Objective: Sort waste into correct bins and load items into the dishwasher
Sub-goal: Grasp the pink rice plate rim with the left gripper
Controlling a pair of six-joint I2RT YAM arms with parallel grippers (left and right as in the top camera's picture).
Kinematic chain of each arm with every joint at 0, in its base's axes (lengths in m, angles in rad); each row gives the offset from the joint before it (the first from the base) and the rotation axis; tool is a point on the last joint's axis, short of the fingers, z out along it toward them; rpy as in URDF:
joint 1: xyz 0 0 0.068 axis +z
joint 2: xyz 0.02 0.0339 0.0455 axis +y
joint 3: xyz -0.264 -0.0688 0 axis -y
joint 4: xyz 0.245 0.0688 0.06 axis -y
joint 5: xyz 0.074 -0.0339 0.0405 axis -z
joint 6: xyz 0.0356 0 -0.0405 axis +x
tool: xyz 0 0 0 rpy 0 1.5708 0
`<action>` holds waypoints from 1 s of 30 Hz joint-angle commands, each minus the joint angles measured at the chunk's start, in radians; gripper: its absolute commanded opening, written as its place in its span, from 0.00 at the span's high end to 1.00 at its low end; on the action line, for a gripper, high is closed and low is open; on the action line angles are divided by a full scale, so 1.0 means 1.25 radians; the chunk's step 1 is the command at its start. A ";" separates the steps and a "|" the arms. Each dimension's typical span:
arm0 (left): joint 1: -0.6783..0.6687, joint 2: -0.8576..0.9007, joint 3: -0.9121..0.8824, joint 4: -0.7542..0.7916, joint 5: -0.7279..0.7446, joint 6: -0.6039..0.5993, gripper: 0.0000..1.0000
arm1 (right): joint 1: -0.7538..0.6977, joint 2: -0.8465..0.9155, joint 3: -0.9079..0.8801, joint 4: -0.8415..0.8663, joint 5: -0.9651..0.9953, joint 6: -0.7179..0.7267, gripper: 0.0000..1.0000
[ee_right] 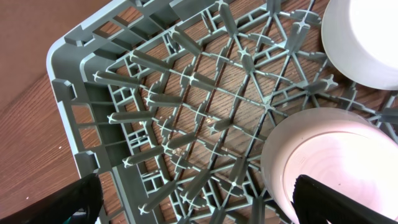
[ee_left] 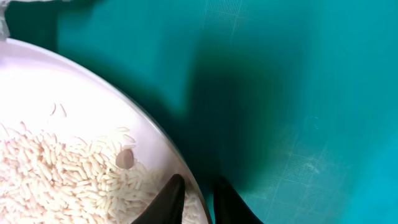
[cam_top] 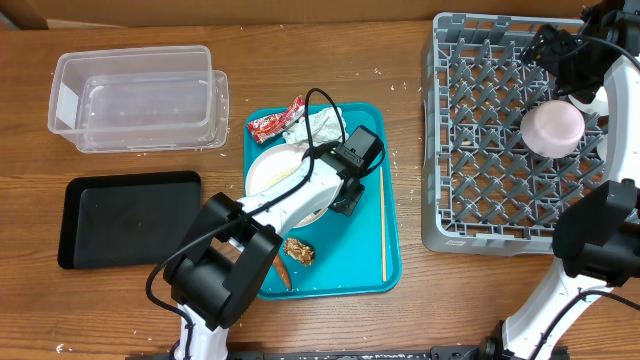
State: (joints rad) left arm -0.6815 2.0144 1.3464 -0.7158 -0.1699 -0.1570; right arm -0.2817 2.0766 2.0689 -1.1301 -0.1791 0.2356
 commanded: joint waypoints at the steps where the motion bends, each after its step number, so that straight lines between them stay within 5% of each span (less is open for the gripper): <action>1: -0.011 0.016 0.012 -0.002 -0.005 0.003 0.83 | -0.005 -0.029 0.021 0.002 -0.002 0.004 0.00; 10: -0.020 0.016 0.023 -0.016 -0.015 0.003 0.96 | -0.005 -0.029 0.021 0.002 -0.002 0.004 0.00; 30: -0.063 0.016 0.089 -0.147 -0.060 -0.048 0.96 | -0.005 -0.029 0.021 0.002 -0.001 0.004 0.00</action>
State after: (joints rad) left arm -0.7540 2.0144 1.4353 -0.8810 -0.2371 -0.1711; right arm -0.2817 2.0766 2.0689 -1.1301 -0.1787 0.2359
